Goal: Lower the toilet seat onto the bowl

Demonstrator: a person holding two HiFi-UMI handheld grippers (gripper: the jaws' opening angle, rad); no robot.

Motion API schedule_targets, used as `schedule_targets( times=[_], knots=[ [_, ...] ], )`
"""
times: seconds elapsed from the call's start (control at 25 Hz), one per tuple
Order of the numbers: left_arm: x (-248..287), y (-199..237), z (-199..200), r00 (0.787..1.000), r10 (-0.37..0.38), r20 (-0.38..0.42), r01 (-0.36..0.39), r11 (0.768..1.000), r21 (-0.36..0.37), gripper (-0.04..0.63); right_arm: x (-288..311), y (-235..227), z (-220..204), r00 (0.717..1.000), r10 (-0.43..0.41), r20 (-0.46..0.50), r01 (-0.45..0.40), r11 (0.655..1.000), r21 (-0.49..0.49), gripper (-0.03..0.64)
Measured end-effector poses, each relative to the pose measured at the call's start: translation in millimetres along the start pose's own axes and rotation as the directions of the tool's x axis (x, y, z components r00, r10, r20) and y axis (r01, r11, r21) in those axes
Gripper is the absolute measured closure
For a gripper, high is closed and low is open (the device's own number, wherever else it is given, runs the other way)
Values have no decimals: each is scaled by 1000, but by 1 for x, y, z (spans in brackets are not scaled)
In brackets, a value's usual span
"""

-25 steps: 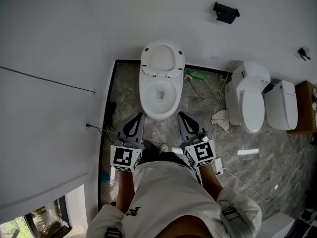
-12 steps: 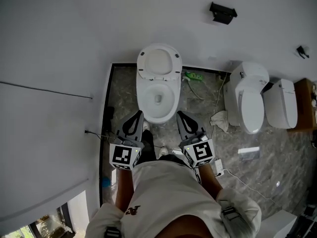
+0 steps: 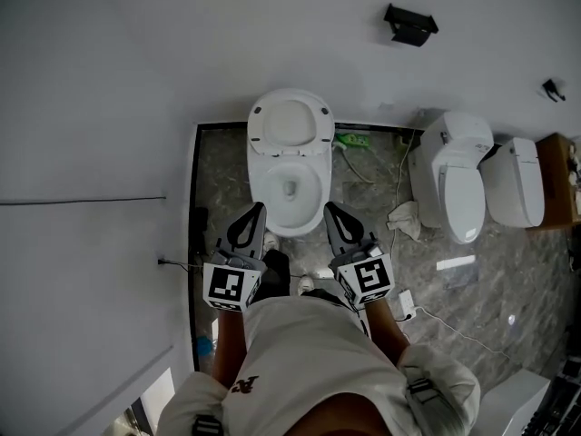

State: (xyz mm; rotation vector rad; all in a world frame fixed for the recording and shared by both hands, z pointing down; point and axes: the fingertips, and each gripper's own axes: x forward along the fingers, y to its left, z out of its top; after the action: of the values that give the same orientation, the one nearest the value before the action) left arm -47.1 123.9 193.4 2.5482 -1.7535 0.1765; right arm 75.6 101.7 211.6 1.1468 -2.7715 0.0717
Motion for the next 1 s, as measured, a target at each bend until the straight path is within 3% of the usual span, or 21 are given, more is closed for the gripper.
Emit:
schedule_targets(
  times=[1.0],
  knots=[
    [105,115,-14,974,-221,-39,220,975,-45,572,130,-33,7,974,-216,-69,218,976,22,594]
  ],
)
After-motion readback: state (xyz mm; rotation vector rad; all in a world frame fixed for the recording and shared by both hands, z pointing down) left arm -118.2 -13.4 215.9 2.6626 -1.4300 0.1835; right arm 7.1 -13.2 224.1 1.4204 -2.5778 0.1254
